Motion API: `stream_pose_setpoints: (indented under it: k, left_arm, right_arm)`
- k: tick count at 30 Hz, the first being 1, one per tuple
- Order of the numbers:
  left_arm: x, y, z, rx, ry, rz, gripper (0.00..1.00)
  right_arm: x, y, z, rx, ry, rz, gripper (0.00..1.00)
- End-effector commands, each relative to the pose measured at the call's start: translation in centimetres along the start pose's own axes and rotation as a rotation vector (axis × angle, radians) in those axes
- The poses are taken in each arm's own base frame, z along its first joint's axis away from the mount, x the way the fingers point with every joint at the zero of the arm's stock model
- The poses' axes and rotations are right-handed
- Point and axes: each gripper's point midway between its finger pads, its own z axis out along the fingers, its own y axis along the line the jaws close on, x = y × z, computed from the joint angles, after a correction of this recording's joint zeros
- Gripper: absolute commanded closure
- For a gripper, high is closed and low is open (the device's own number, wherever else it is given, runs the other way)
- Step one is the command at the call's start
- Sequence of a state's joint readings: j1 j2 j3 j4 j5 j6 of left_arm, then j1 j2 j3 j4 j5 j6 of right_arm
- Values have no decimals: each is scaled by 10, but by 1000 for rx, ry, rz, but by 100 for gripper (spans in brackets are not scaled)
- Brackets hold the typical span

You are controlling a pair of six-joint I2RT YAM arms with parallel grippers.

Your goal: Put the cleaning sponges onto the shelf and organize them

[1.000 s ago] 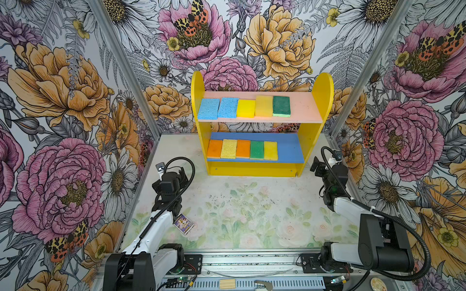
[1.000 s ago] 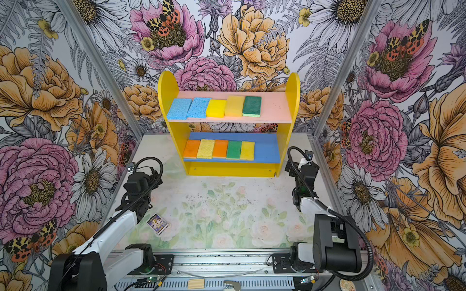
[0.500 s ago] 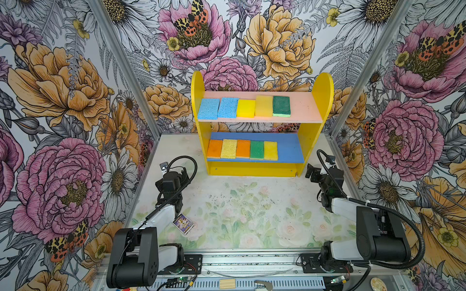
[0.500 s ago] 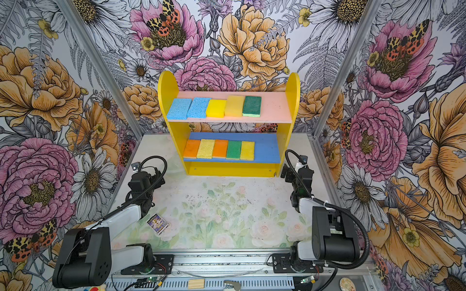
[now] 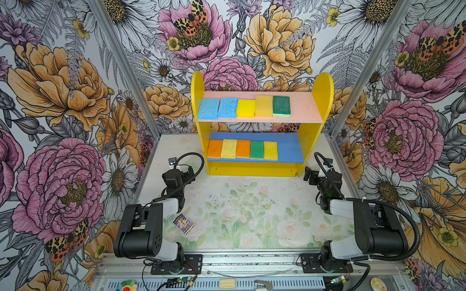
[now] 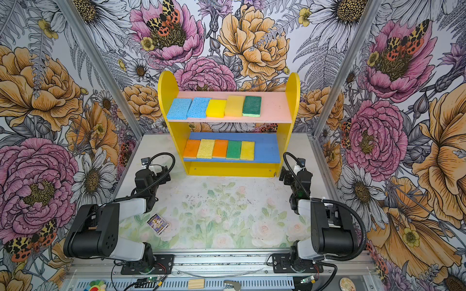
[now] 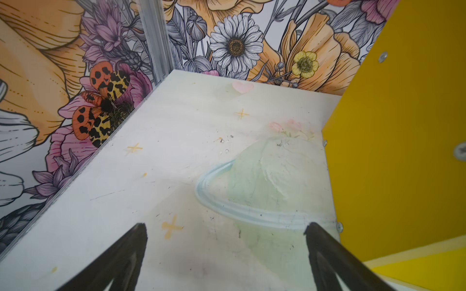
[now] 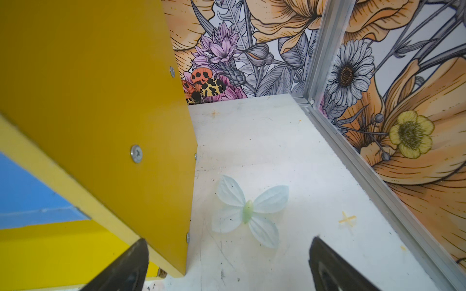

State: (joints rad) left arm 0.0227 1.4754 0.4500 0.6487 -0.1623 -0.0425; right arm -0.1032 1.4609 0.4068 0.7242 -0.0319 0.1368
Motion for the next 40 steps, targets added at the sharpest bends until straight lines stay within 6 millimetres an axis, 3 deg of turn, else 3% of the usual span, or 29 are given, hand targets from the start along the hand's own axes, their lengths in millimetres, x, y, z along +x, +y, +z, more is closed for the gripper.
stream_pose_setpoints:
  k: [1,4,9,22,25,29,40]
  left_arm:
    - [-10,-13,-3,69,-106,23,1]
    - [-9,-17,-5,56,-139,44,1]
    - [-11,3,-7,-54,-158,-5,1]
    - [-11,3,-8,-54,-161,-2,1]
    - [-10,2,-8,-54,-160,2,1]
    - [-10,2,-8,-53,-159,2,1]
    - [-11,0,-8,-53,-158,11,1]
  right_arm:
    - [-12,7,3,-29,-44,-16,1]
    - [-9,11,1,-50,-73,-29,1]
    - [-4,6,0,-25,-104,-14,1]
    - [-3,8,3,-22,-84,-26,1]
    - [-2,15,2,-54,-82,-48,1]
    - [1,41,1,-194,-70,-113,1]
    - [0,37,2,-181,-70,-97,1]
